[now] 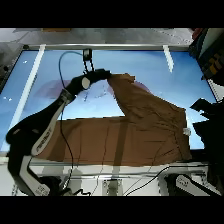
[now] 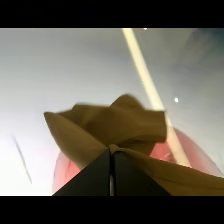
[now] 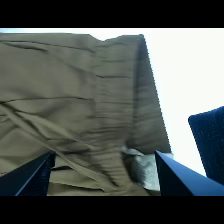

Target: Fold the clothes and pants, and hang the long-sleeved shirts on hangers.

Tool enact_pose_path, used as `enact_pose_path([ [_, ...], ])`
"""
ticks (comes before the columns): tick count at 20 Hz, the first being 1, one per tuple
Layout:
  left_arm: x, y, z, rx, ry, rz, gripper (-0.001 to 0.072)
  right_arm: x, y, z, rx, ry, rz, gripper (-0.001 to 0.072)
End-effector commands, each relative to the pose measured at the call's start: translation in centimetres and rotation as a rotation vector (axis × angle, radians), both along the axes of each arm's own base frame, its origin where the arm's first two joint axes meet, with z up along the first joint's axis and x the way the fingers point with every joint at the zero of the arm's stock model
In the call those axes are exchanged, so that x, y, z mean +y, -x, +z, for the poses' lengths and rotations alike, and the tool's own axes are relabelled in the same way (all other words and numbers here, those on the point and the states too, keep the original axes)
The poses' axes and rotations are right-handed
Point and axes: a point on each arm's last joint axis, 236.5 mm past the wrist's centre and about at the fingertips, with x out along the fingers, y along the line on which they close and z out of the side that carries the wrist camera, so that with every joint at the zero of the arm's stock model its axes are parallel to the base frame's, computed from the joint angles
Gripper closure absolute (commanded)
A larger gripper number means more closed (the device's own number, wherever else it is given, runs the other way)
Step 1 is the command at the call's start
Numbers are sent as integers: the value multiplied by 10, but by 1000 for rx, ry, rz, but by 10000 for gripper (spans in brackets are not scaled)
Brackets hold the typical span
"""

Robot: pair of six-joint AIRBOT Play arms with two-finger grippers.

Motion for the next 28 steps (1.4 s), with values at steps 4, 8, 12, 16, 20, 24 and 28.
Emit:
enact_pose_path([
  [4,-22,98,65,-43,-292,-332,697,0,0,0,0,0,1,19],
  [8,-51,168,72,-57,-438,-574,696,1,1,0,6,-5,3,18],
  [12,-87,223,108,-297,-571,-781,696,2,2,0,6,-5,3,18],
  [16,-109,273,134,-465,-637,-919,696,1,1,0,6,-5,3,18],
  [20,-118,265,109,-421,-650,-938,696,1,1,0,6,-5,3,18],
  [24,-148,196,45,-404,-642,-827,696,1,1,0,6,-5,3,18],
  [28,-163,102,63,-649,-504,-449,696,1,1,0,5,-3,2,18],
])
